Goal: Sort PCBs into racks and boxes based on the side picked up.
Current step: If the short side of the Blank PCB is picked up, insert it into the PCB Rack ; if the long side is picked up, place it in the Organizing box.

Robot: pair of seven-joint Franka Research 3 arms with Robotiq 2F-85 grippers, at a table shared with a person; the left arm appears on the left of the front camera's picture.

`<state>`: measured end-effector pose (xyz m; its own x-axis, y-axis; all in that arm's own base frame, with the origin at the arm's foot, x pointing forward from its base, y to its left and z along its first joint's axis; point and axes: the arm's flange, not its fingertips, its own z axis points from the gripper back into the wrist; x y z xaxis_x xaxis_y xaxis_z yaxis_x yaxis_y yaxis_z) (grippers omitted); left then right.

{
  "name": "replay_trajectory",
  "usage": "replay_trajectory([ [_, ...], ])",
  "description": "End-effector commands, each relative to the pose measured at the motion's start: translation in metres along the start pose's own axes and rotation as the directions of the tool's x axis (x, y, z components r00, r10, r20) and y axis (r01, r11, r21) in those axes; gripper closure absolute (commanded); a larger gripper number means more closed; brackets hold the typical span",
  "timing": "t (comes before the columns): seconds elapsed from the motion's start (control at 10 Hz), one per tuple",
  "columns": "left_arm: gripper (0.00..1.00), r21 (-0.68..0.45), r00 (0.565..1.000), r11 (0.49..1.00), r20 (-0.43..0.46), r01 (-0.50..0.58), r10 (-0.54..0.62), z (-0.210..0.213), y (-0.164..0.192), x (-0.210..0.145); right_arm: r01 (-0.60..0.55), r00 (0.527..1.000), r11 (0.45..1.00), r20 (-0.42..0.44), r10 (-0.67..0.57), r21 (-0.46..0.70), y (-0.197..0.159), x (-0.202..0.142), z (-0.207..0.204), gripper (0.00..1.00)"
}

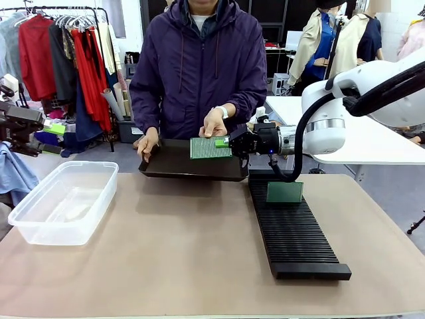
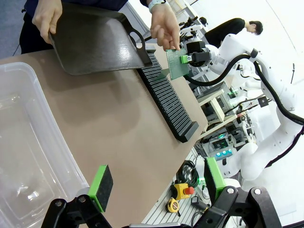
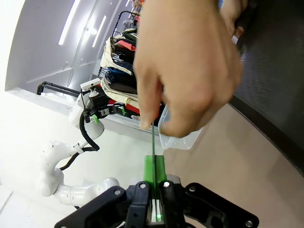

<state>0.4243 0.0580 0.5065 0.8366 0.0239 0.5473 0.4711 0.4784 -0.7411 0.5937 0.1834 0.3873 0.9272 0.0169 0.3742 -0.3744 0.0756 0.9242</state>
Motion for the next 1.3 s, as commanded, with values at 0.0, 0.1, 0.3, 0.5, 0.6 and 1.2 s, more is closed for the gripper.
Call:
replay_trajectory([
  [0.0, 0.0, -0.008, 1.0, 1.0, 0.0, 0.002, -0.002, 0.001, -0.0019, -0.0004, -0.008, 1.0, 1.0, -0.001, 0.008, 0.001, 0.001, 0.0001, -0.0014, 1.0],
  [0.1, 0.0, -0.008, 1.0, 1.0, 0.0, 0.002, -0.002, 0.001, -0.0019, -0.0004, -0.008, 1.0, 1.0, -0.001, 0.008, 0.001, 0.001, 0.0001, -0.0014, 1.0],
  [0.3, 0.0, -0.008, 1.0, 1.0, 0.0, 0.002, -0.002, 0.001, -0.0019, -0.0004, -0.008, 1.0, 1.0, -0.001, 0.008, 0.001, 0.001, 0.0001, -0.0014, 1.0],
  [0.5, 0.0, -0.008, 1.0, 1.0, 0.0, 0.002, -0.002, 0.001, -0.0019, -0.0004, -0.008, 1.0, 1.0, -0.001, 0.008, 0.001, 0.001, 0.0001, -0.0014, 1.0],
  [0.6, 0.0, -0.008, 1.0, 1.0, 0.0, 0.002, -0.002, 0.001, -0.0019, -0.0004, -0.008, 1.0, 1.0, -0.001, 0.008, 0.001, 0.001, 0.0001, -0.0014, 1.0],
  [1.2, 0.0, -0.008, 1.0, 1.0, 0.0, 0.002, -0.002, 0.001, -0.0019, -0.0004, -0.008, 1.0, 1.0, -0.001, 0.008, 0.001, 0.001, 0.0001, -0.0014, 1.0],
])
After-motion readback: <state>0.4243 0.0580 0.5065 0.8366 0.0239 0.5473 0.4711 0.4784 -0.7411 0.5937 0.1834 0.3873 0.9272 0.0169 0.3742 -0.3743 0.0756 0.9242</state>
